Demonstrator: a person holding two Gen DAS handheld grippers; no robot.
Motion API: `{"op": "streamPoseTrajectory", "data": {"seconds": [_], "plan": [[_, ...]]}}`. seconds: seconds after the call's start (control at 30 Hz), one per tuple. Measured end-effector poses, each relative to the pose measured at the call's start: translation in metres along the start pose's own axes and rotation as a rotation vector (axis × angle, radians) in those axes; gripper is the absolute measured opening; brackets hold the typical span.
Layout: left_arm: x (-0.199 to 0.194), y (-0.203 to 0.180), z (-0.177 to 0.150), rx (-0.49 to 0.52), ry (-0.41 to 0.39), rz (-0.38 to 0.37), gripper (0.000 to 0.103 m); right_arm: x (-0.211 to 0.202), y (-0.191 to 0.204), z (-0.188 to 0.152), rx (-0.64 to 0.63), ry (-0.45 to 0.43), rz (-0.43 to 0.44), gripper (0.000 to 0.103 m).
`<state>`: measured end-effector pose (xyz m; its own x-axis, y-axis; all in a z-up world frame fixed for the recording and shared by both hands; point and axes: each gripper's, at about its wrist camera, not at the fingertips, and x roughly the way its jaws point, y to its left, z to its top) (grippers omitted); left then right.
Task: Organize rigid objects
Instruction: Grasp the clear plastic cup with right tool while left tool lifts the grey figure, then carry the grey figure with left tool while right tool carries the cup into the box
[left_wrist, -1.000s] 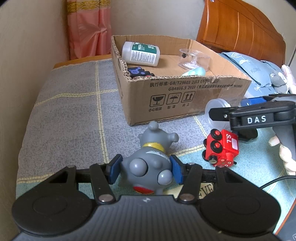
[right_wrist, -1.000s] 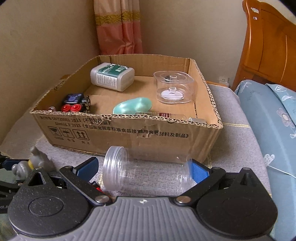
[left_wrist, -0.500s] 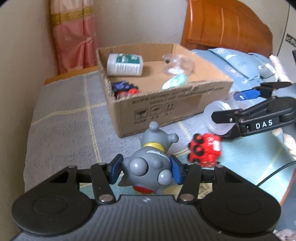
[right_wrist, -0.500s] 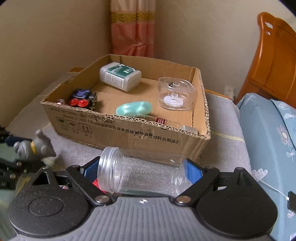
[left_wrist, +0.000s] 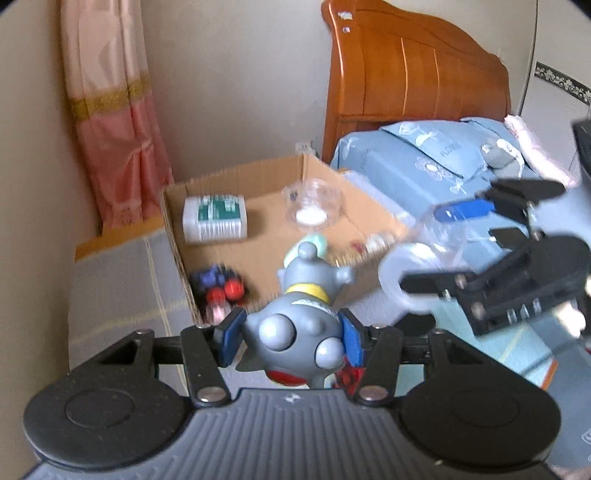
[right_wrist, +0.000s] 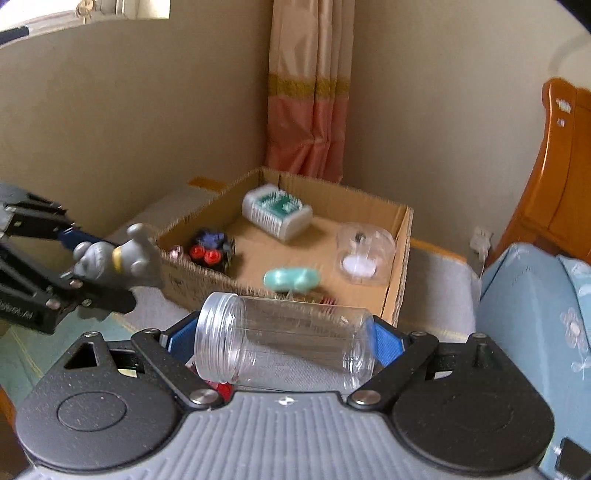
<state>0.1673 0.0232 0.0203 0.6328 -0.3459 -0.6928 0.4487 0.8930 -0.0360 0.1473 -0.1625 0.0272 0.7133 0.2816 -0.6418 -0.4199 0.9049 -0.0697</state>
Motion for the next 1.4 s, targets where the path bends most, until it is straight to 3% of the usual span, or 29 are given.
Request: {"op": "streamPoseTrajectory", "data": {"seconds": [0.3,0.33,0.37,0.43,0.63,0.83,1.13,1.3,1.4], "plan": [[0.045,0.017,0.047,-0.070,-0.052,0.023,0.055,0.003,-0.015,0.014,0.025,-0.017,-0.009,0.095],[0.048,0.020,0.047,-0.084,-0.072,0.026,0.058,0.004,-0.016,0.015,0.024,-0.016,-0.011,0.095],[0.051,0.021,0.048,-0.098,-0.090,0.029,0.074,0.004,-0.016,0.016,0.022,-0.016,-0.013,0.095],[0.055,0.024,0.047,-0.130,-0.090,0.049,0.092,0.004,-0.016,0.017,0.020,-0.017,-0.014,0.095],[0.044,0.023,0.033,-0.101,-0.092,0.060,0.091,0.011,-0.014,0.023,0.002,-0.013,-0.010,0.095],[0.023,0.015,0.015,-0.038,-0.085,0.125,0.092,0.033,-0.018,0.047,-0.054,-0.019,0.020,0.095],[0.001,0.028,0.001,-0.126,-0.119,0.118,0.092,0.084,-0.018,0.098,-0.187,0.013,0.088,0.095],[0.000,0.031,-0.003,-0.155,-0.129,0.130,0.092,0.117,-0.014,0.117,-0.265,0.039,0.072,0.095],[0.000,0.029,-0.005,-0.152,-0.122,0.124,0.092,0.131,-0.011,0.117,-0.300,0.038,0.028,0.103]]}}
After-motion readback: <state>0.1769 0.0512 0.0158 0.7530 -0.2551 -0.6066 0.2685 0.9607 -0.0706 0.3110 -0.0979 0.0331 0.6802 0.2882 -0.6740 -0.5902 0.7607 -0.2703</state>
